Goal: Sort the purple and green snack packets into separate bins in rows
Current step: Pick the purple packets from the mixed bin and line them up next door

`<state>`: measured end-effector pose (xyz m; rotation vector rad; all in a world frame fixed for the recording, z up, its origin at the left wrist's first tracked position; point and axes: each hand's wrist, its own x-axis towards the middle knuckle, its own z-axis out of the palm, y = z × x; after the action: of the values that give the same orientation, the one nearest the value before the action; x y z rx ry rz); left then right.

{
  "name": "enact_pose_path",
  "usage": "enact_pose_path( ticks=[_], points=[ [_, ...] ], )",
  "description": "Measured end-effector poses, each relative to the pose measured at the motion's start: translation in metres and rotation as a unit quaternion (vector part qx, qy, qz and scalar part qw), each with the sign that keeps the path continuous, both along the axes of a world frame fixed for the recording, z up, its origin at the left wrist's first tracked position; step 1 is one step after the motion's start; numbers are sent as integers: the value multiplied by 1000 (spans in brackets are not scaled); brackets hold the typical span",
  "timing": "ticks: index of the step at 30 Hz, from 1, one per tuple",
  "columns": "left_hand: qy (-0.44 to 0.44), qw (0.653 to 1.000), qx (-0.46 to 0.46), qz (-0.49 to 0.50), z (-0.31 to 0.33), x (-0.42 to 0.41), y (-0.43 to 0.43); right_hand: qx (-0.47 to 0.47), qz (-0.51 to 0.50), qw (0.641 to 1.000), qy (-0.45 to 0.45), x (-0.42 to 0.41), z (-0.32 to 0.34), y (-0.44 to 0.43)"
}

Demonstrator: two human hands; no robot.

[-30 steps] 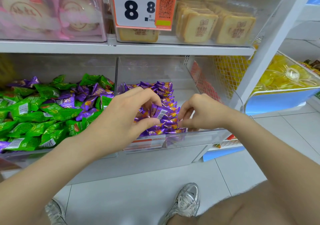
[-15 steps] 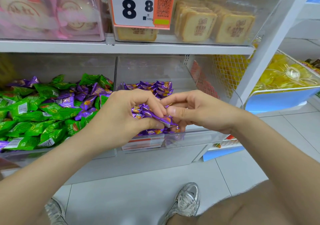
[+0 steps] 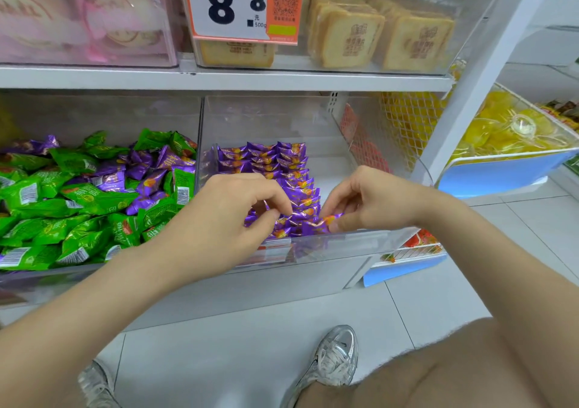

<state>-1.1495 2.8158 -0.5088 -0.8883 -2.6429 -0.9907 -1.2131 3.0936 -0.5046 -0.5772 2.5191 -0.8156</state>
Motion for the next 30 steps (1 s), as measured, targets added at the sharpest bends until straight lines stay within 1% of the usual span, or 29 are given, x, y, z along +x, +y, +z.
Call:
enact_pose_path(
  ticks=[3,8,12,17,20,24,27,30],
  points=[
    [-7,999,-32,-16,0,2,2,50,26,998,10,-5,-6,-6],
    [-18,998,-55,-19,-2,2,6,83,74,994,-14,-8,-1,-16],
    [-23,998,-57,-15,-2,1,6,104,71,992,-17,-9,-4,-21],
    [-26,998,-63,-10,-2,3,4,130,28,991,13,-8,-6,-23],
    [-19,997,-68,-10,0,3,2,140,1,990,-21,-8,-4,-26],
    [-19,997,-70,-5,2,5,1,184,-45,980,-60,-7,-7,-36],
    [-15,996,-84,1,3,6,-1,187,-81,974,-100,-7,-6,-42],
    [1,996,-93,4,5,6,-4,186,-114,973,-82,-6,3,-41]
  ],
)
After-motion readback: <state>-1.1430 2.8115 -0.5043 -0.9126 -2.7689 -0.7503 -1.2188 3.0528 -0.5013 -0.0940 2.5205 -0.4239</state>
